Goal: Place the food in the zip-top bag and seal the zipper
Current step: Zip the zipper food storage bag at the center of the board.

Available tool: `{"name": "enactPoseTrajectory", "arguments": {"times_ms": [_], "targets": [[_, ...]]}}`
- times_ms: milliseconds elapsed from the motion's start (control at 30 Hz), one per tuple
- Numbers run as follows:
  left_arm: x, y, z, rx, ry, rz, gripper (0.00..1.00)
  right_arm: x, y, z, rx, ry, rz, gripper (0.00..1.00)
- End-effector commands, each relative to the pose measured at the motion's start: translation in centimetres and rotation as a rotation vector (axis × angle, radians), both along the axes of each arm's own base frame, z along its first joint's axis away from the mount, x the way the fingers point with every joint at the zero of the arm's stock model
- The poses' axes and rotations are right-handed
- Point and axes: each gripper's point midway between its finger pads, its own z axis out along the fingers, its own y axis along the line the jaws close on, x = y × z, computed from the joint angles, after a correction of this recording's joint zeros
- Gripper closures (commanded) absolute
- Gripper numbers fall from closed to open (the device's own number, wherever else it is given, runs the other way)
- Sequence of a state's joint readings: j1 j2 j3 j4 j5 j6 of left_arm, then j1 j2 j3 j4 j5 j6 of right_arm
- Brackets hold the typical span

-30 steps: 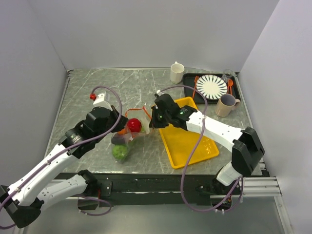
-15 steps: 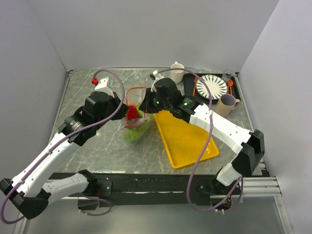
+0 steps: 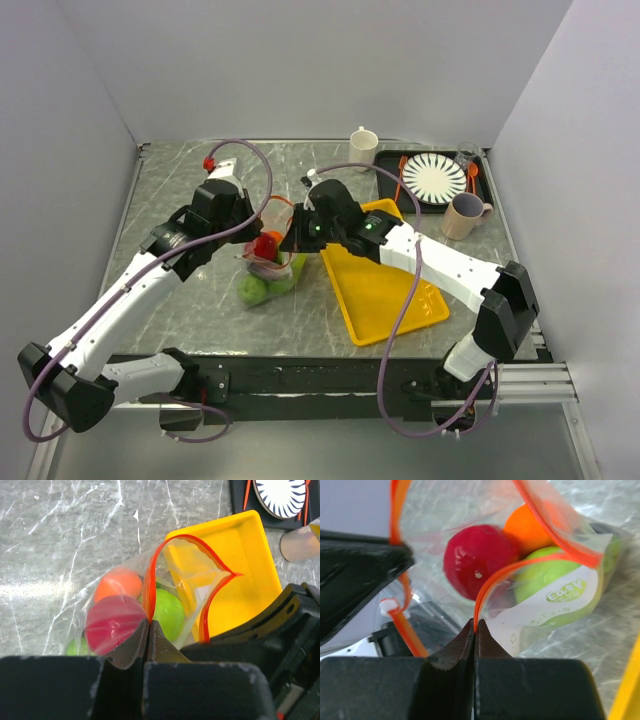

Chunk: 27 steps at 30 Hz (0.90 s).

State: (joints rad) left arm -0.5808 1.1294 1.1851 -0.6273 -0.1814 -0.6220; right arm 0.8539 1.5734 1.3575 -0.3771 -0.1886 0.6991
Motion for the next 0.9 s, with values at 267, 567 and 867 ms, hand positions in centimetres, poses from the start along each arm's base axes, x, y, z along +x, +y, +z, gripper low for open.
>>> {"name": "enactPoseTrajectory", "arguments": {"times_ms": [267, 567, 867], "targets": [[-1.4, 3.1, 4.2, -0.069, -0.182, 0.066, 0.43, 2.2, 2.7, 1.4, 0.066, 0.022, -0.084, 1.0], [-3.8, 6.4, 4.0, -0.122, -0.242, 0.177, 0.33, 3.5, 2.6, 2.4, 0.064, 0.015, -0.1, 1.0], [-4.0, 7.0, 0.7, -0.231, -0.34, 0.224, 0.36, 4.4, 1.0, 2.6, 0.049, 0.012, -0.123, 1.0]]}}
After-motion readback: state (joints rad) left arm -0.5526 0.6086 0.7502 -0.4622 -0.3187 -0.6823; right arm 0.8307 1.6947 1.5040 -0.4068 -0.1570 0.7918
